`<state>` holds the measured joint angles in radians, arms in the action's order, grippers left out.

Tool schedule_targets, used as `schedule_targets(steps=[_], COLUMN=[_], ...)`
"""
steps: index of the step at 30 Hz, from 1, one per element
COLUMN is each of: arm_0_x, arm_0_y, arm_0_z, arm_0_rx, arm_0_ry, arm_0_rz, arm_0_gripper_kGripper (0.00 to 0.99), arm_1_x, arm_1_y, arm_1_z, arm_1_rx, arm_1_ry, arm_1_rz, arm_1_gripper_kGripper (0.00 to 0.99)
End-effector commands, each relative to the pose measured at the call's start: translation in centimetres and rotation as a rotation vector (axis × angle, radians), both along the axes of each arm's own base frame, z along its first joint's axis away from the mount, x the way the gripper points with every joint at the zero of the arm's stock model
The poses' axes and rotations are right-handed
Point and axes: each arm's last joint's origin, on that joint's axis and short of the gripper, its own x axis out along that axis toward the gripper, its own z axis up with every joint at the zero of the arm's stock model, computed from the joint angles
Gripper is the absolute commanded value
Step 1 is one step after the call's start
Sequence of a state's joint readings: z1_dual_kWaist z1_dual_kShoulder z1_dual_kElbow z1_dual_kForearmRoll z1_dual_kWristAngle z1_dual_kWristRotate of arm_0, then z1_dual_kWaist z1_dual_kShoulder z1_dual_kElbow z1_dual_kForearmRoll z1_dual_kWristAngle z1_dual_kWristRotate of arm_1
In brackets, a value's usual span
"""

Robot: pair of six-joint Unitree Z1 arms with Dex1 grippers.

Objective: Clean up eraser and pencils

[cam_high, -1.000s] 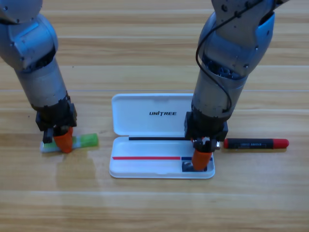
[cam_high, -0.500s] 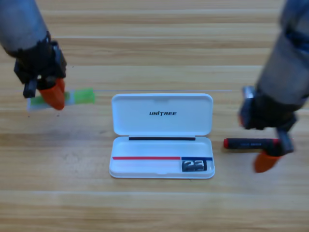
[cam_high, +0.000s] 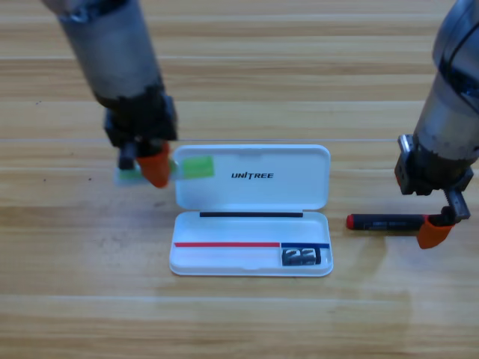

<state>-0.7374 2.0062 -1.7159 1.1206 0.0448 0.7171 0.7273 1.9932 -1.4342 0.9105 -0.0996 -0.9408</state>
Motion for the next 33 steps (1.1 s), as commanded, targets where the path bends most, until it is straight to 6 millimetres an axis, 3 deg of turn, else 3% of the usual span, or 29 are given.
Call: schedule_targets(steps=[1, 5, 13, 21, 25, 28, 29, 33], arm_0_x=[-0.3, -0.6, -1.1, -1.2, -1.3, -1.2, -1.1, -1.1], arm_0_y=[-4.4, -6.0, -7.2, -7.6, -8.1, -8.3, -8.4, -8.8], arm_0_z=[-4.6, -6.2, -7.6, -8.2, -8.7, -9.4, -9.6, -10.1], arm_0_rx=[0.063, 0.077, 0.072, 0.059, 0.059, 0.065, 0.067, 0.067], arm_0_ry=[0.078, 0.097, 0.143, 0.176, 0.188, 0.197, 0.199, 0.205], arm_0_rz=[-0.051, -0.065, -0.096, -0.104, -0.112, -0.115, -0.114, -0.119], arm_0_gripper_kGripper=[0.063, 0.063, 0.063, 0.063, 0.063, 0.063, 0.063, 0.063], arm_1_x=[2.1, 2.7, 4.2, 5.2, 5.1, 4.9, 4.8, 4.7], arm_1_y=[0.2, 0.4, 0.6, 0.4, 0.3, 0.3, 0.3, 0.2], arm_1_z=[-3.5, -4.8, -6.4, -7.4, -7.8, -8.0, -8.1, -7.3], arm_1_rx=[-0.028, -0.037, -0.031, -0.038, -0.044, -0.041, -0.040, -0.023], arm_1_ry=[0.071, 0.093, 0.088, 0.092, 0.116, 0.143, 0.149, 0.142], arm_1_rz=[-0.017, -0.014, -0.025, -0.027, -0.007, 0.020, 0.025, 0.030], arm_1_gripper_kGripper=[0.951, 0.943, 0.922, 0.802, 0.483, 0.081, 0.000, 0.000])
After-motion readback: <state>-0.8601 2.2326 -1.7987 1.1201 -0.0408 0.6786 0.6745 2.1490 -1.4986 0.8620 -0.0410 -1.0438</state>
